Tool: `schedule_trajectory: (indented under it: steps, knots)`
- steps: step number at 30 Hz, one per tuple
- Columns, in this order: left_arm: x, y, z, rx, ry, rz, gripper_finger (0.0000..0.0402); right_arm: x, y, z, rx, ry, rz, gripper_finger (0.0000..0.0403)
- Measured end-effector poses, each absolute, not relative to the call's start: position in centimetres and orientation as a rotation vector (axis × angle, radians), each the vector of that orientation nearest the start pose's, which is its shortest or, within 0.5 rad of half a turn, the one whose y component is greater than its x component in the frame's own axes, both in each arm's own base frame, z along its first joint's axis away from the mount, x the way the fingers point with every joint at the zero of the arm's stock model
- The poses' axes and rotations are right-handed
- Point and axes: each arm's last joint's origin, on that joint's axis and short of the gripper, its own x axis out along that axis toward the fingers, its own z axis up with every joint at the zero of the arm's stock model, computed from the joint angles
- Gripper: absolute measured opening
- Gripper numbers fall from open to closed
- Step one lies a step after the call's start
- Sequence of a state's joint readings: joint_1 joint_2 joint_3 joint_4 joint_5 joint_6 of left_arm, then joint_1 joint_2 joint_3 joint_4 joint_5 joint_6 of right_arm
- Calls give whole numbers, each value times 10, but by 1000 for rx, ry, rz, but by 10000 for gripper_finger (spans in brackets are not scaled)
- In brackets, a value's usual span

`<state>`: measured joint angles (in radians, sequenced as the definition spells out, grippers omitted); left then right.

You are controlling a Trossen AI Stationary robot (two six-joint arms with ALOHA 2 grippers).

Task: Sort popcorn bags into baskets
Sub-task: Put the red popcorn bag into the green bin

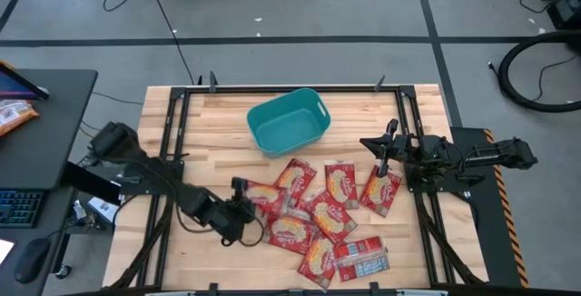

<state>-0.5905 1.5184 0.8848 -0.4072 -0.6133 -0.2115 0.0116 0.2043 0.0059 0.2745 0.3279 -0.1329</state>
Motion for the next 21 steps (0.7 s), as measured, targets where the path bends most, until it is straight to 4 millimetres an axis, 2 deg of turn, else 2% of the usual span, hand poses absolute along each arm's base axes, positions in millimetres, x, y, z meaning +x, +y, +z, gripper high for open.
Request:
schedule_trajectory:
  steps: [4, 12, 17, 21]
  knots:
    - [257, -122, 230, 354, 759, 163, 4, 109, -8, 175, -119, -54, -321, 20]
    - [294, -65, 281, 297, 611, 277, 3, 109, -8, 175, -119, -55, -316, 20]
    - [305, -10, 287, 240, 605, 378, 3, 109, -8, 175, -119, -55, -314, 20]
    - [313, 35, 272, 155, 664, 443, 3, 109, -8, 175, -119, -55, -314, 20]
